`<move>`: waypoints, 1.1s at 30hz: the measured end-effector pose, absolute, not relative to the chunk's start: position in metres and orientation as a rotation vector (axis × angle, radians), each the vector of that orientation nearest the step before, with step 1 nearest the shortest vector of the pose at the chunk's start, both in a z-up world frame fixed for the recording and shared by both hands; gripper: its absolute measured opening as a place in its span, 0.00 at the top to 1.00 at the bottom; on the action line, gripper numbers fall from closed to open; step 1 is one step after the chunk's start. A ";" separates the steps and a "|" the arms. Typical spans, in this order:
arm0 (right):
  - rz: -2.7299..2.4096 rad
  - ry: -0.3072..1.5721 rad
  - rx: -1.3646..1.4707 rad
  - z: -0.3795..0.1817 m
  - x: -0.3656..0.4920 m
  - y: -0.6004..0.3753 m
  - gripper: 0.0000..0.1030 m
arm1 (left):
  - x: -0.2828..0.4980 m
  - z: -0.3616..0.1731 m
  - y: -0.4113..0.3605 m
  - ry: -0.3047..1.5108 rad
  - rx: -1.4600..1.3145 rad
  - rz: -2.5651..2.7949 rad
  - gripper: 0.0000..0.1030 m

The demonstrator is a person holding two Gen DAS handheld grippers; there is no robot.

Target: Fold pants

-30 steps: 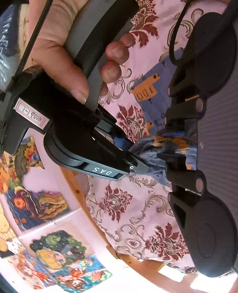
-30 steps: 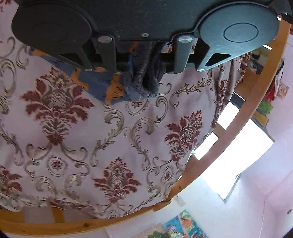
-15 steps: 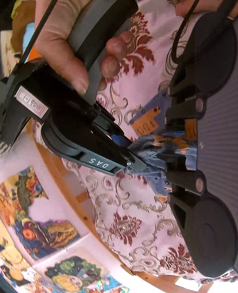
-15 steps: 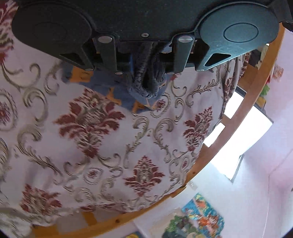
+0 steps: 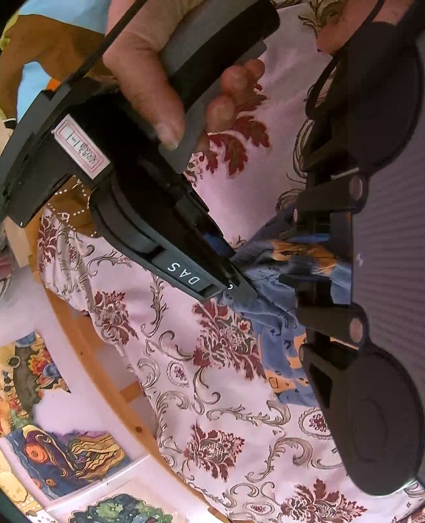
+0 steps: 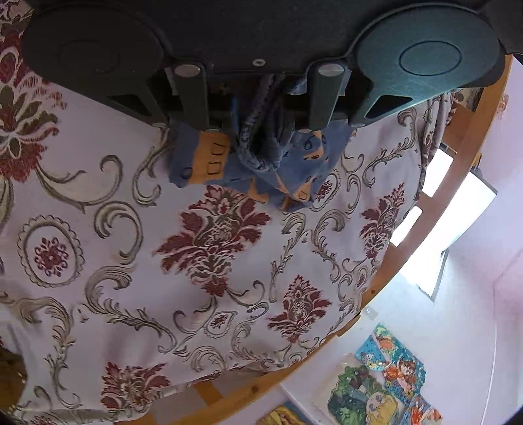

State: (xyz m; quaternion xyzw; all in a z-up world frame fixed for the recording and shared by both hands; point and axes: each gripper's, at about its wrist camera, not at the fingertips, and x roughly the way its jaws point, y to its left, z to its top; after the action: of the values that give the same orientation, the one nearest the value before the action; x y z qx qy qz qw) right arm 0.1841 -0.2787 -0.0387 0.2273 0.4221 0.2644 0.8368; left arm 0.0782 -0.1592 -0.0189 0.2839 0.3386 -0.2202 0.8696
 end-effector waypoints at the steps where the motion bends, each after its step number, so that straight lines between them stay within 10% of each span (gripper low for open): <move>1: 0.555 0.890 0.487 -0.041 0.183 -0.280 0.78 | 0.078 -0.020 -0.160 0.713 0.591 -0.461 0.80; 19: 0.525 0.906 0.435 -0.057 0.179 -0.282 0.75 | 0.081 -0.035 -0.164 0.776 0.542 -0.478 0.70; 24: 0.469 0.883 0.406 -0.051 0.170 -0.289 0.56 | 0.084 -0.027 -0.149 0.850 0.389 -0.601 0.35; 28: 0.392 0.843 0.361 -0.042 0.158 -0.297 0.19 | 0.085 -0.015 -0.114 0.905 0.208 -0.733 0.19; 33: 0.248 0.781 0.295 -0.031 0.140 -0.298 0.03 | 0.092 -0.002 -0.058 0.965 -0.015 -0.749 0.05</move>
State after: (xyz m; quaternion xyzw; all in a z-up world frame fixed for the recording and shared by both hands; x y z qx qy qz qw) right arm 0.1401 -0.2977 -0.0309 0.1431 0.3780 0.1199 0.9068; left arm 0.0922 -0.0576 -0.0018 -0.0069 0.4532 -0.3517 0.8191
